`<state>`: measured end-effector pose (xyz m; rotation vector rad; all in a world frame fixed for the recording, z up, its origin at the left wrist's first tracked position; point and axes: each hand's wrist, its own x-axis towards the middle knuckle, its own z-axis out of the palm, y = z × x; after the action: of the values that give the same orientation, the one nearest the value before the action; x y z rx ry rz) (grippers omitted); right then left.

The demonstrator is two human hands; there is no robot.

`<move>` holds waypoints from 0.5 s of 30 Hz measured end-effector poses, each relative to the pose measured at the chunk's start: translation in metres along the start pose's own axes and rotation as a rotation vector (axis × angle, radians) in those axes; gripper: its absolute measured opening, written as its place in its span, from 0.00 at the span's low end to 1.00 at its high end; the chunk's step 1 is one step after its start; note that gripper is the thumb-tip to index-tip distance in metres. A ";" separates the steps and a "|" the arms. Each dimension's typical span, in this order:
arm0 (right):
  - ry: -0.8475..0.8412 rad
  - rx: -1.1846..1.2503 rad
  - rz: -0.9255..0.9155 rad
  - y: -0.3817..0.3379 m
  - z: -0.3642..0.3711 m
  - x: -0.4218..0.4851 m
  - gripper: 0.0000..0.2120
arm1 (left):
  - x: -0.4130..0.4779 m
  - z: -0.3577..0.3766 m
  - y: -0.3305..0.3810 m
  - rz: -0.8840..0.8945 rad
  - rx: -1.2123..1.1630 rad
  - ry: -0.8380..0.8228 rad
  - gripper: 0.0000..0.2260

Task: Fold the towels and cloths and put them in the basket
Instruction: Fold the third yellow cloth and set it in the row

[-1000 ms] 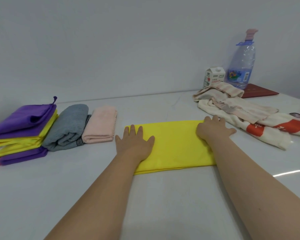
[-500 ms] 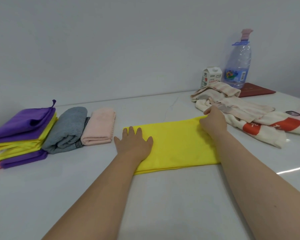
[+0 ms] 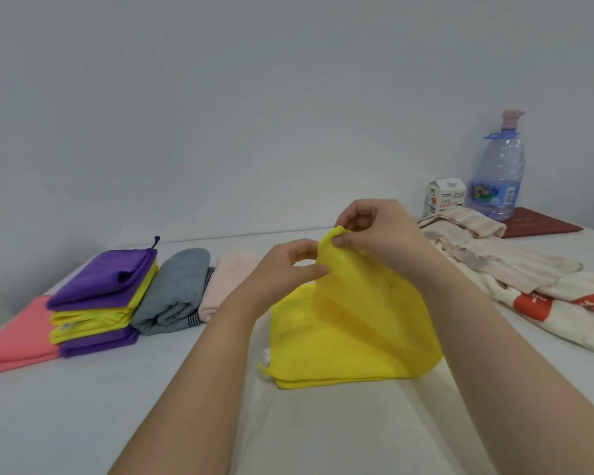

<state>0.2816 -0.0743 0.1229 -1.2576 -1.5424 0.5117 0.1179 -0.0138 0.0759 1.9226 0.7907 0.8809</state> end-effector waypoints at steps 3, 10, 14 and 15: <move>0.011 0.004 -0.016 -0.002 0.011 0.002 0.14 | -0.004 -0.008 0.001 -0.009 -0.040 0.023 0.07; 0.068 -0.055 -0.010 0.003 0.014 0.005 0.14 | -0.007 -0.014 0.003 0.011 -0.097 -0.001 0.04; -0.051 -0.196 0.124 0.000 0.004 0.004 0.07 | -0.005 -0.014 0.007 0.006 -0.051 0.101 0.07; -0.133 -0.305 0.194 0.002 -0.002 0.003 0.09 | -0.005 -0.013 0.008 0.007 -0.021 0.146 0.07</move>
<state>0.2845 -0.0716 0.1236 -1.6469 -1.6629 0.5052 0.1060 -0.0150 0.0863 1.8596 0.8572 1.0387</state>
